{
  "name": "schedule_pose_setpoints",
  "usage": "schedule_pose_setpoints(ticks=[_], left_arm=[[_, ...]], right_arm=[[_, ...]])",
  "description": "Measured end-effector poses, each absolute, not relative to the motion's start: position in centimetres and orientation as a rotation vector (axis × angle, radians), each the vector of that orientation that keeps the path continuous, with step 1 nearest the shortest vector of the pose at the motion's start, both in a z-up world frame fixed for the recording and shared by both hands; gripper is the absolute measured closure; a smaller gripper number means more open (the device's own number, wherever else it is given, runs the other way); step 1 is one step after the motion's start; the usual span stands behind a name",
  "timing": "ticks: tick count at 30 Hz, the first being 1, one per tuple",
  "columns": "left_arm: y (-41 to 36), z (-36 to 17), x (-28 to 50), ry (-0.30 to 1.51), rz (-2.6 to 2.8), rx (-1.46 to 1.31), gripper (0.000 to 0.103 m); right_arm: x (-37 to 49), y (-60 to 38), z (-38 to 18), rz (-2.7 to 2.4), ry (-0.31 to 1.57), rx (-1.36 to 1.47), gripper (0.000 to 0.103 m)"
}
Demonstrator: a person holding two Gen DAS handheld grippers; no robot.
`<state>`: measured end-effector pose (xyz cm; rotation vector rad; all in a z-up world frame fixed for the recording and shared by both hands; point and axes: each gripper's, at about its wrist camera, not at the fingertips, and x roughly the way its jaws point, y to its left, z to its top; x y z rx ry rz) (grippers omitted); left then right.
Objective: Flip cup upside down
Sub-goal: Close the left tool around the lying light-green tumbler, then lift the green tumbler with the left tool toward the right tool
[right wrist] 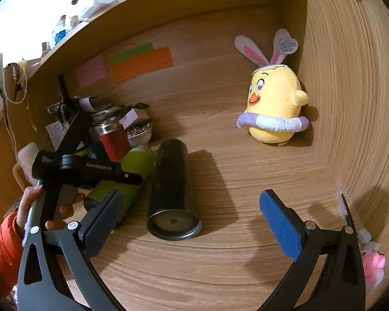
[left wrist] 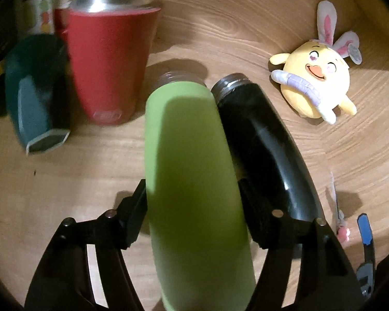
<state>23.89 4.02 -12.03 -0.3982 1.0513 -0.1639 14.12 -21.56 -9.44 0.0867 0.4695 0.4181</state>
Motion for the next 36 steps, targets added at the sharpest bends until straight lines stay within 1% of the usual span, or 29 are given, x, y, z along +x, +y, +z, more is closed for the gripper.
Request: schedule_pose_setpoints(ticks=[17,25,32,36], left_arm=[[4.0,-12.6,14.3,1.030,-0.122,-0.458,0.037],[3.0,-12.6,11.9,1.030,-0.140,-0.450,0.037],[3.5,-8.8,8.5,0.847,-0.172,-0.403,0.037],[5.5,-7.4,6.3,0.739,-0.083,-0.360,0.032]], right_arm=[[8.3,-19.8,-9.7,0.477,0.462,0.030,0.000],[6.0,-18.5,-10.7,0.521,0.486,-0.003,0.000],[5.4,-16.0,-11.0,0.600,0.507,-0.038,0.000],[5.4,-13.4,-11.7,0.663,0.529,-0.065,0.000]])
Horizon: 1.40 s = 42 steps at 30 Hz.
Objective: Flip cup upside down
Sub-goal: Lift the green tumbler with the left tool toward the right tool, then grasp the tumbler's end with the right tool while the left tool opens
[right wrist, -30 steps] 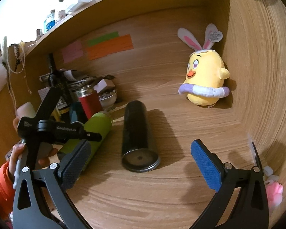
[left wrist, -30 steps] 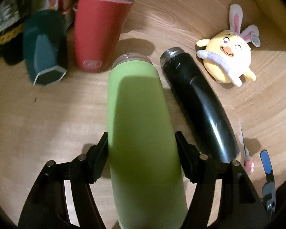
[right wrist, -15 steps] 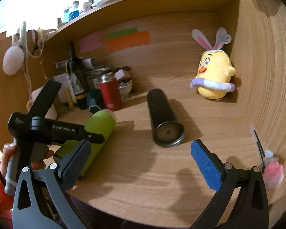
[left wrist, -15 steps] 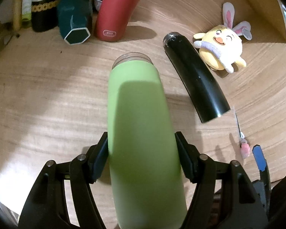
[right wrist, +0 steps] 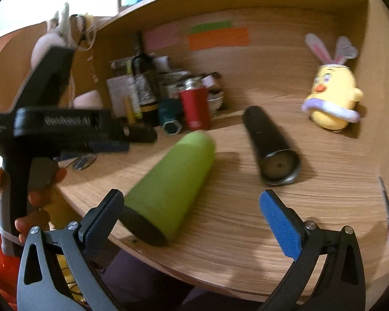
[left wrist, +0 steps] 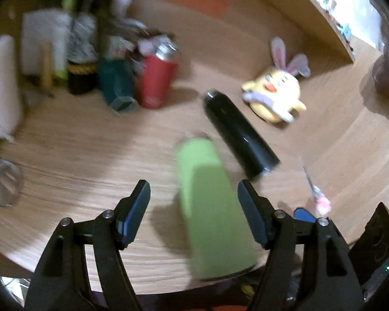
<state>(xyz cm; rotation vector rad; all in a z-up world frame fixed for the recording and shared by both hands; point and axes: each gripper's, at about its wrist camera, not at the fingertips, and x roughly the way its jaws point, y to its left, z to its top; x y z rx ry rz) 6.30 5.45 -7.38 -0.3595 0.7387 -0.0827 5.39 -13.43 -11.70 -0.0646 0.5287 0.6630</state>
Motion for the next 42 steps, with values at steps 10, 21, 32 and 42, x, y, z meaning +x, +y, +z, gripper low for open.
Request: schedule_pose_setpoints(ticks=[10,21,32,42], left_arm=[[7.8,-9.4,4.5,0.746,0.005,-0.275,0.032],[5.9,-9.5,3.9,0.720,-0.073,-0.237,0.031],[2.5,-5.0,1.9,0.599,-0.220,-0.159,0.028],[1.6,-1.5,2.5,0.530,-0.324,-0.131,0.026]], right_arm=[[6.6,-7.8,-16.3,0.606,0.593,-0.184,0.003],[6.0,-10.2,-15.4,0.535,0.528,-0.166,0.035],[4.7,-11.7,-11.3,0.569,0.405,-0.141,0.040],[5.3,-11.7,-6.4,0.634,0.300,-0.140,0.040]])
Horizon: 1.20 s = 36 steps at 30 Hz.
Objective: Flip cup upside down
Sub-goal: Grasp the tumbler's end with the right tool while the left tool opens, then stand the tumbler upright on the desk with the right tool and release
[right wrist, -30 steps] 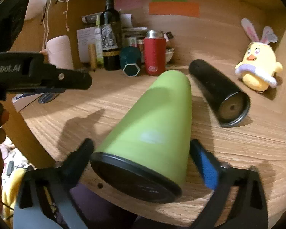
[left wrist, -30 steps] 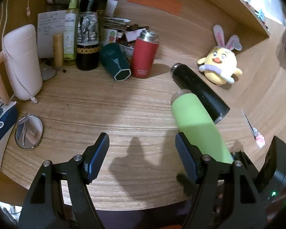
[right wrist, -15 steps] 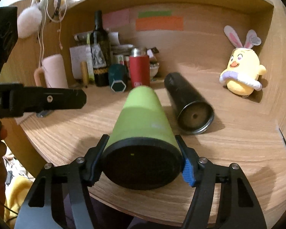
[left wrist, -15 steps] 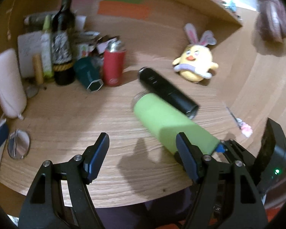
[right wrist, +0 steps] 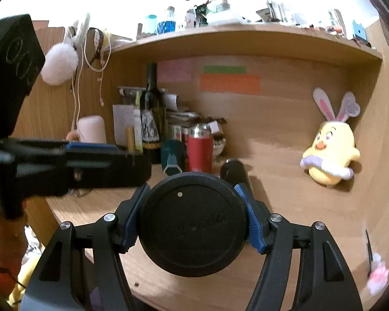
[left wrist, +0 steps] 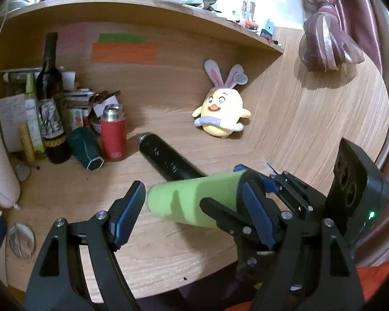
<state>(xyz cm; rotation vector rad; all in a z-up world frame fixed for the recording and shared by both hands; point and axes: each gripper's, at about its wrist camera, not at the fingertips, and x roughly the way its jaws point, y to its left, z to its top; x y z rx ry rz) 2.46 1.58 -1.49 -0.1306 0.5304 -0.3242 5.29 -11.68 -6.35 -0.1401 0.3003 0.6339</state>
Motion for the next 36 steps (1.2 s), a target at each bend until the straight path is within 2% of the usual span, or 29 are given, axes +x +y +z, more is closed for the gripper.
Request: schedule_pose_setpoints(ticks=[5,7,20,32,34,36], left_arm=[[1.9,-0.5,5.2,0.549,-0.335,-0.121,0.026],[2.3,-0.2,6.5,0.555,-0.333,-0.121,0.021],[6.5,0.8,12.9,0.622,-0.284,-0.179,0.020],[7.2,0.6,13.4,0.602,-0.207,-0.149,0.018],[6.8,0.9,13.3,0.601,-0.201,-0.128,0.018],[6.4,1.4,12.9,0.592,-0.227,-0.128,0.018]], right_arm=[[7.6,-11.0,-4.7,0.669,0.301,-0.133,0.040],[8.6,-10.6,-4.2,0.682,0.308,-0.132,0.040],[14.4,-7.0,-2.6,0.747,0.362,-0.141,0.040],[15.3,-6.1,-5.6,0.759,0.474,-0.158,0.040],[15.1,-6.4,-5.5,0.759,0.475,-0.159,0.037],[14.6,-7.0,-5.1,0.745,0.456,-0.166,0.030]])
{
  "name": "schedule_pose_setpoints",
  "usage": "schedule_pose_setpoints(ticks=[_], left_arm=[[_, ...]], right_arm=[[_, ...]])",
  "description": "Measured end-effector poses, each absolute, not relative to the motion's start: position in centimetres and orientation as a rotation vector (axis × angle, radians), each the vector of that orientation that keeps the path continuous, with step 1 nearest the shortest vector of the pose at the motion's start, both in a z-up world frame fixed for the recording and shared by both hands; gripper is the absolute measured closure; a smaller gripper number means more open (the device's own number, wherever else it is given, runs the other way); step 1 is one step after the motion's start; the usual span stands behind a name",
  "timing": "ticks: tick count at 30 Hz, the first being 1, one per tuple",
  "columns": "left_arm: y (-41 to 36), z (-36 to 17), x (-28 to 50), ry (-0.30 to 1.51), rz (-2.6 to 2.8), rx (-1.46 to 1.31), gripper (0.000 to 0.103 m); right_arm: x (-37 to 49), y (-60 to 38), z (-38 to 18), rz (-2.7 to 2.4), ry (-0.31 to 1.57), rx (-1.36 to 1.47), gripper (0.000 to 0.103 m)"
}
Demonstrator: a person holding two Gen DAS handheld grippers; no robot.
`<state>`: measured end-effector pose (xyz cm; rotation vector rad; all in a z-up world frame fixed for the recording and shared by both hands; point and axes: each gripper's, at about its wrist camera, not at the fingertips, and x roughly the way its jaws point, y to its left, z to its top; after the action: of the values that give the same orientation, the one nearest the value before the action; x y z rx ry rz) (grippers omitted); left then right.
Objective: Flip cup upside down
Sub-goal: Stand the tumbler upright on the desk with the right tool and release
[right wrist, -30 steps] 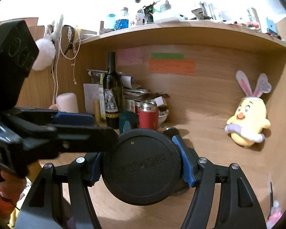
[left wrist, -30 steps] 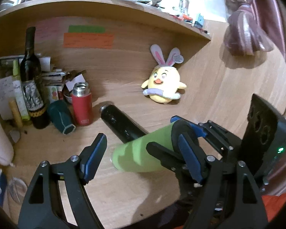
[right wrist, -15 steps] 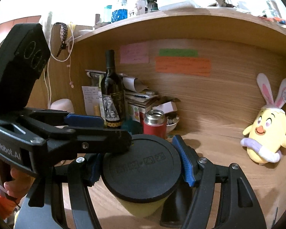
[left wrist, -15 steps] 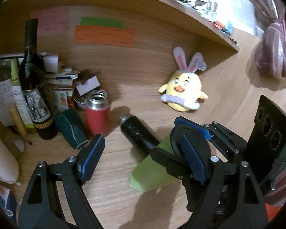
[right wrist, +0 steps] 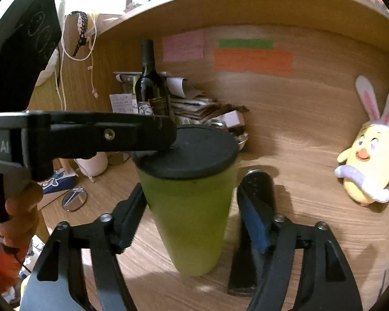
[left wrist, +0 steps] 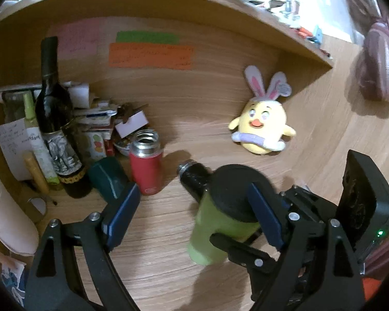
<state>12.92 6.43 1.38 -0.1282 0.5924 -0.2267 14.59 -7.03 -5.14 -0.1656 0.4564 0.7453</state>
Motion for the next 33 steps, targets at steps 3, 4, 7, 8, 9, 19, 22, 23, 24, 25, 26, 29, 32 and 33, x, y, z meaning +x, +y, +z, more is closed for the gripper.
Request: schedule_pose_setpoints(ticks=[3,4,7,8,9,19,22,23,24,25,26,29,32,33], left_arm=[[6.1,2.6,11.5,0.545,-0.253,-0.133,0.018],[6.0,3.0,10.9,0.527,-0.253,-0.131,0.018],[5.6,3.7,9.0,0.481,-0.244,-0.122,0.017],[5.4,3.8,8.4,0.468,-0.235,-0.117,0.016],[5.3,3.8,7.8,0.454,-0.225,-0.109,0.013],[3.2,2.0,0.9,0.346,-0.101,-0.041,0.001],[2.5,1.6,-0.7,0.328,-0.074,-0.036,0.000],[2.2,1.4,-1.2,0.323,-0.066,-0.034,0.000],[2.0,1.3,-1.6,0.319,-0.062,-0.032,0.000],[1.8,1.2,-1.9,0.317,-0.058,-0.031,0.000],[1.5,1.1,-2.3,0.315,-0.055,-0.030,0.000],[1.0,0.9,-3.0,0.311,-0.046,-0.035,0.000],[0.8,0.7,-3.5,0.314,-0.053,-0.055,0.000],[0.8,0.6,-3.6,0.313,-0.051,-0.058,0.000]], right_arm=[[13.4,-8.3,-4.3,0.728,0.418,-0.164,0.022],[12.9,-8.9,-4.0,0.725,0.405,-0.156,0.019],[11.6,-10.4,-2.9,0.707,0.370,-0.141,0.018],[11.2,-10.9,-2.6,0.701,0.358,-0.139,0.017],[10.6,-11.5,-2.3,0.692,0.342,-0.134,0.017],[5.4,-16.4,-1.3,0.616,0.257,-0.087,0.000],[4.3,-17.6,-1.1,0.598,0.251,-0.061,0.000],[4.0,-17.9,-1.0,0.588,0.249,-0.053,0.000],[3.5,-18.3,-0.9,0.575,0.244,-0.047,0.000],[3.1,-18.6,-0.9,0.564,0.239,-0.044,0.000],[2.6,-18.9,-0.8,0.553,0.232,-0.041,0.000],[1.3,-19.4,-0.8,0.541,0.221,-0.032,0.000],[0.4,-19.6,-0.9,0.537,0.217,-0.019,0.000],[0.2,-19.7,-1.0,0.534,0.216,-0.016,0.000]])
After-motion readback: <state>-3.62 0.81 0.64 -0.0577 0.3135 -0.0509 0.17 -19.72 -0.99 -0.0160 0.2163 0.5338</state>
